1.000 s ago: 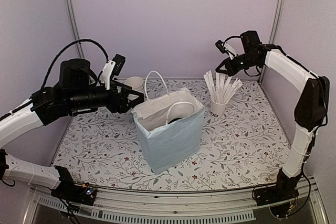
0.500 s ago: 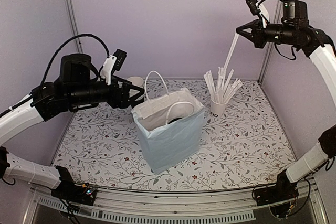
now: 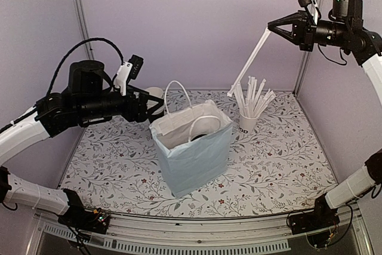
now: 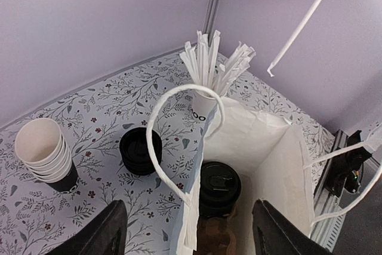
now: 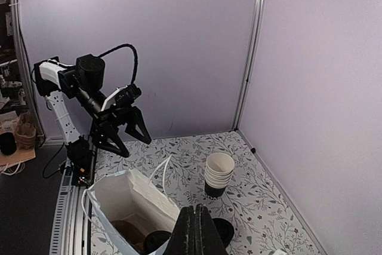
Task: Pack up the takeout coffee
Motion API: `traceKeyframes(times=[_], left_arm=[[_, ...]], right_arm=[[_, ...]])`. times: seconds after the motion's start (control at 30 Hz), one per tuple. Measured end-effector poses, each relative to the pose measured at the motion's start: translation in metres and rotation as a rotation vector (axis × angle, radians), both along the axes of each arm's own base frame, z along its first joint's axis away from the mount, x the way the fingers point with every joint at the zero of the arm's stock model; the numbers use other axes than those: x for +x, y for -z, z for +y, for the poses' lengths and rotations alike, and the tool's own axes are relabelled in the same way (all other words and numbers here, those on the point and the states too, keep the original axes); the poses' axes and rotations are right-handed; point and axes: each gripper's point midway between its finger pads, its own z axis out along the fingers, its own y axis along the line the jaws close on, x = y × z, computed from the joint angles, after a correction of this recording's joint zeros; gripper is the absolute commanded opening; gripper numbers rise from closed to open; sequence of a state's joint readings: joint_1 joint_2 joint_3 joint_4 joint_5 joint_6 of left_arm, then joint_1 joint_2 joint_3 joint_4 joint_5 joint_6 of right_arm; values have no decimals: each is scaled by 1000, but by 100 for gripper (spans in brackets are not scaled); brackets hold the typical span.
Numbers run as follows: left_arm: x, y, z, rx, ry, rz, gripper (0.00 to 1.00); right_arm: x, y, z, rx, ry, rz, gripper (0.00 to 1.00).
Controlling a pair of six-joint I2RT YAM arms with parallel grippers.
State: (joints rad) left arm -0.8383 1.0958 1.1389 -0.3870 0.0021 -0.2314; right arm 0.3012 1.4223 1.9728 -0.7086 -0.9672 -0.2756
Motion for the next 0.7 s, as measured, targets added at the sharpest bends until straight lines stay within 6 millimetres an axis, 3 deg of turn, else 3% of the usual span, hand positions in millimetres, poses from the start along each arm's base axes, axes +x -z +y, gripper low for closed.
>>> traceKeyframes(times=[0.23,0.27,0.33,0.37,0.47,0.53,0.6,0.7], left_arm=[[3,3,4,10,-28,-4,74],[4,5,5,14,-35,-3,74],[4,8,8,20,-46,-2,76],[5,8,10,23,-53,-4,78],[7,7,17,25,-88,-10,80],[10,7,24,35,-123,-12,82],[16,9,34,51,-165,-13,83],[27,13,51,84,-243,-13,85]], right_arm=[[-21,0,34,26,-192,63,0],[-23,4,40,24,-214,76,7],[-26,13,56,10,-258,106,50],[-26,20,65,0,-276,123,65],[-17,48,89,-55,-286,158,97],[1,69,98,-103,-228,166,99],[23,83,92,-137,-134,154,99],[63,90,54,-146,60,137,99]])
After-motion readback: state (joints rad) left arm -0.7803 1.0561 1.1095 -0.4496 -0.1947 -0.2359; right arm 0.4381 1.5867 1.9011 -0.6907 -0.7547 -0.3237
